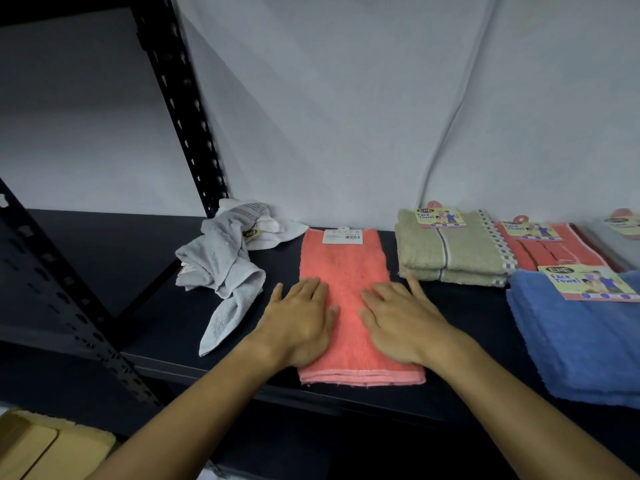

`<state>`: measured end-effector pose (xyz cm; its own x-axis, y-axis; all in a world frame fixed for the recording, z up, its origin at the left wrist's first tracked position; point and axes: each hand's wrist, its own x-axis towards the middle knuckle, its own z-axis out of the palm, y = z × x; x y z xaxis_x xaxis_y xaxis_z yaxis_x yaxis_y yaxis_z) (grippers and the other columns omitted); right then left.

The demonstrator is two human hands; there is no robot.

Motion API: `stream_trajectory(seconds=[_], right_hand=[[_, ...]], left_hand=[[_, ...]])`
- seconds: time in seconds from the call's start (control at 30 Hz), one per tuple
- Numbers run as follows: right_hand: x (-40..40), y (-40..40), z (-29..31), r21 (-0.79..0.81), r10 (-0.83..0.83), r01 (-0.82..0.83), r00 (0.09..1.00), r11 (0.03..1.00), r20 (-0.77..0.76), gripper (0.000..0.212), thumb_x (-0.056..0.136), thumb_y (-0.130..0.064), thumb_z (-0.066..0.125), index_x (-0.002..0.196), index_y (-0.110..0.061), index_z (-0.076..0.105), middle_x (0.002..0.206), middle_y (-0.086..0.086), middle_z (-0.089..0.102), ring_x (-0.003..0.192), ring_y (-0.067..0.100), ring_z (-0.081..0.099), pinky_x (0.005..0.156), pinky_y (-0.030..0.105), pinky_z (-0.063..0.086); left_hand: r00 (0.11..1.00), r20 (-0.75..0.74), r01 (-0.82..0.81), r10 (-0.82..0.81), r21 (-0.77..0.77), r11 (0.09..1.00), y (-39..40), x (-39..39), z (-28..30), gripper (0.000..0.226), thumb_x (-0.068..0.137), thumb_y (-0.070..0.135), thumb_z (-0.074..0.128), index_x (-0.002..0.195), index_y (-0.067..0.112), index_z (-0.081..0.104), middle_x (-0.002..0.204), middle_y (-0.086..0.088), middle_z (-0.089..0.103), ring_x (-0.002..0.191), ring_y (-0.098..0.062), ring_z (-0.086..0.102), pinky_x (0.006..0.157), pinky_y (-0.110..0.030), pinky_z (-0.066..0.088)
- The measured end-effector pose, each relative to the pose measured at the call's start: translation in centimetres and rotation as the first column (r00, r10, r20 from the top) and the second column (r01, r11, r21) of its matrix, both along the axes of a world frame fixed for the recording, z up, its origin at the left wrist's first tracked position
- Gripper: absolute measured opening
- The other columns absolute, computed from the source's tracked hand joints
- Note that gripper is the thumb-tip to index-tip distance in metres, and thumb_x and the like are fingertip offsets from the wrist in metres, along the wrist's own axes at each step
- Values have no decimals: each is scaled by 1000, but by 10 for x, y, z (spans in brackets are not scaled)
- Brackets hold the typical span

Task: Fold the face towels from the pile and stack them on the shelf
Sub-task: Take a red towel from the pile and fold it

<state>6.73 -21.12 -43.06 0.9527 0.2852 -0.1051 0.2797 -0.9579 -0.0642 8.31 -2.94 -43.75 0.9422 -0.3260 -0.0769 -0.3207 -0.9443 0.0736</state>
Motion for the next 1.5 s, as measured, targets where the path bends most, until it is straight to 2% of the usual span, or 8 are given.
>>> stream_trajectory(seconds=[0.17,0.33,0.7,0.97,1.07,1.2,1.33,1.5], right_hand=[[35,16,11,158,-1,-32,979,987,204,33,99,-21,35,126,-6,47,130,12,42,125,27,36,103,33,29],[50,17,-17,206,-78,88,995,975,-56,57,105,-38,12,155,-13,-1,161,7,-13,147,18,-16,119,34,-9],[53,17,-21,205,-148,154,988,967,-41,59,103,-42,10,154,-18,-5,161,4,-15,147,16,-16,121,38,-4],[-5,-9,-13,269,53,-164,926,949,375,60,97,-43,18,136,-10,49,137,3,51,130,16,42,103,32,42],[-43,-26,-18,260,142,-223,945,940,295,66,98,-56,13,143,-18,42,152,-6,35,141,7,24,110,32,37],[-72,-35,-21,185,217,-224,974,957,58,79,86,-71,3,154,-30,-2,157,-16,-24,139,-5,-26,115,19,-5],[-84,-35,-22,94,205,-205,979,974,16,86,87,-75,19,149,-29,-20,149,-12,-40,137,0,-35,116,24,-11],[-90,-37,-31,-59,224,-216,956,975,192,71,88,-57,29,143,-15,43,151,10,39,139,21,38,115,35,25]], left_hand=[[962,267,-41,60,-76,996,-9,44,12,40,101,39,30,122,12,52,130,-9,54,123,-29,46,107,-43,33],[998,-49,-40,37,-62,997,-3,72,-8,65,104,49,15,158,16,2,166,-2,-6,152,-15,-9,123,-46,-1],[999,40,-37,34,68,997,4,71,-7,64,104,49,9,158,16,0,165,0,-9,150,-16,-18,122,-50,-3],[842,471,374,-264,-157,914,16,-7,7,39,101,39,38,117,14,64,133,-8,58,120,-25,56,102,-41,46],[832,414,459,-369,-142,877,25,-49,11,40,101,45,42,119,18,64,128,0,59,117,-15,56,104,-31,43],[822,339,471,-458,49,881,38,-76,-4,59,96,58,46,135,16,58,138,0,58,128,-14,52,110,-31,40],[777,354,490,-520,179,853,49,-85,-24,55,90,30,57,140,7,53,143,-10,54,133,-22,51,108,-36,45],[675,551,460,-490,204,864,43,-101,-34,45,87,3,40,122,1,68,122,-17,68,114,-29,65,105,-44,45]])
